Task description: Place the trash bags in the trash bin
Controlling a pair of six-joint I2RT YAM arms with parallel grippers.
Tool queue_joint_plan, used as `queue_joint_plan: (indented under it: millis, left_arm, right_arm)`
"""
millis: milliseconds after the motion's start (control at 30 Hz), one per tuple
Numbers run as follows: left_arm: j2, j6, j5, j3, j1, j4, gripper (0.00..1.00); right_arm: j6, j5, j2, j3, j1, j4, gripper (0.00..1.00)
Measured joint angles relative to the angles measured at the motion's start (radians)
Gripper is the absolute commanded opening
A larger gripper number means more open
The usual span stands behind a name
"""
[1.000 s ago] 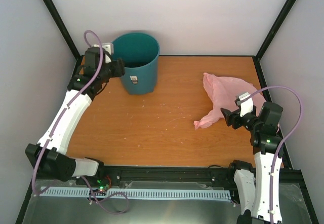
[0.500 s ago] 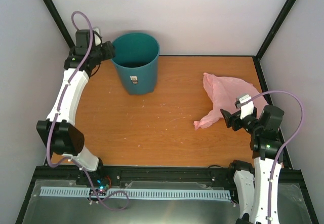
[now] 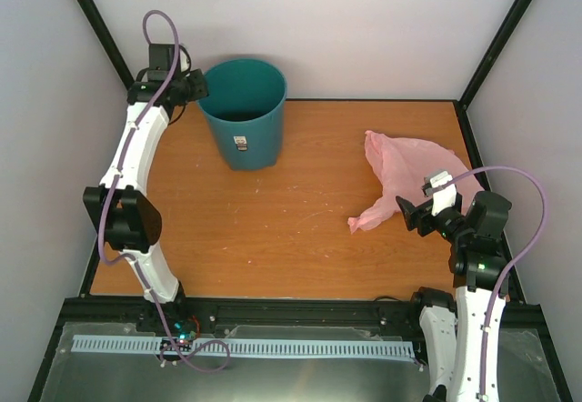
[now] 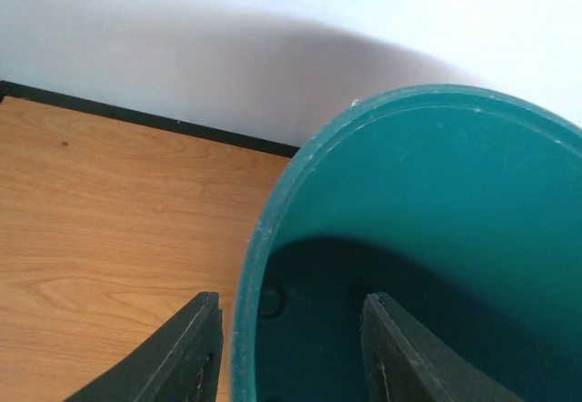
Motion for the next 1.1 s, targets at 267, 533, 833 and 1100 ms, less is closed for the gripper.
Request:
queue_joint_plan:
  millis: [267,533,833,1100]
  left_arm:
    - [0.008,0.011,-0.039,-0.002,0.0,-0.005,0.38]
    - [0.056,0.023,-0.04,-0.002,0.0,-0.009,0.26]
    - [0.055,0.029,-0.035,-0.003,0.001,-0.015,0.13]
    - [-0.013,0.03,-0.001,-0.082,-0.013,0.002,0.1]
  right_arm:
    - [-0.001,0.0,0.0,0.0,0.0,0.0,0.8]
    - [-0.007,0.0,0.0,0.0,0.0,0.0,0.8]
    - [-0.014,0.0,-0.007,0.0,0.0,0.0,0.81]
    - [-0.014,0.0,-0.007,0.0,0.0,0.0,0.81]
